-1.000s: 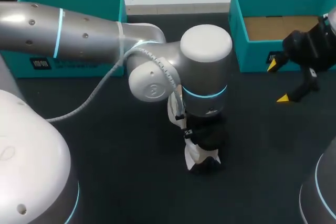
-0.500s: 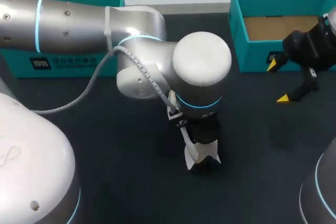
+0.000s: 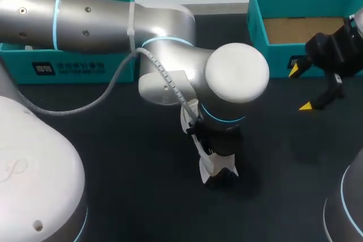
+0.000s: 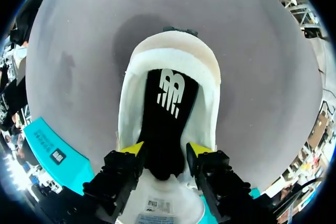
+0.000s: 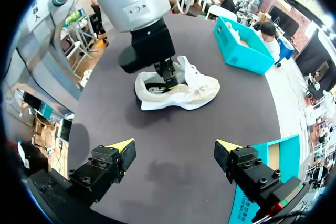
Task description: Take the shoe out of the shoebox, open the shoe tongue, remove and reinsert the insole, then place the shoe into the shoebox
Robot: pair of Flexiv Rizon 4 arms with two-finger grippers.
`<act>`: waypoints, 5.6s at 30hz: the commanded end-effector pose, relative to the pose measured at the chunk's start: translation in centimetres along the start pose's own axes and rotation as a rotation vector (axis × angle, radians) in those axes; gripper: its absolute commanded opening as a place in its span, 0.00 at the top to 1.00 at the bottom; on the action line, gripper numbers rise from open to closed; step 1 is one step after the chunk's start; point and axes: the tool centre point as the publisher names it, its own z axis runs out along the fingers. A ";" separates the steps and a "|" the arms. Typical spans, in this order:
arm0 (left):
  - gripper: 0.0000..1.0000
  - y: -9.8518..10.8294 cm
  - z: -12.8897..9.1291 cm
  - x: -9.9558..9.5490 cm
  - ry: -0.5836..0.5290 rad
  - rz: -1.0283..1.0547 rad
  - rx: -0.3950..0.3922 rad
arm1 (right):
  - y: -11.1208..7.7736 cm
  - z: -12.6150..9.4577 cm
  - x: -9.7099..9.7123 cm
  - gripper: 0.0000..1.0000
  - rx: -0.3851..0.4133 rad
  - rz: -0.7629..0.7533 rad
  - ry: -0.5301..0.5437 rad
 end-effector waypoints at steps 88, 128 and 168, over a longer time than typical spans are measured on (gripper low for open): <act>0.76 1.6 -4.0 0.1 -0.004 0.007 0.146 | 0.0 0.1 0.0 0.00 0.003 0.001 0.000; 0.43 -4.5 -8.3 3.7 0.083 -1.428 0.178 | 0.0 0.1 0.0 0.00 0.003 0.001 0.000; 0.11 -10.3 -1.0 1.2 0.102 -1.551 0.229 | 0.0 0.1 0.0 0.00 0.003 0.001 0.000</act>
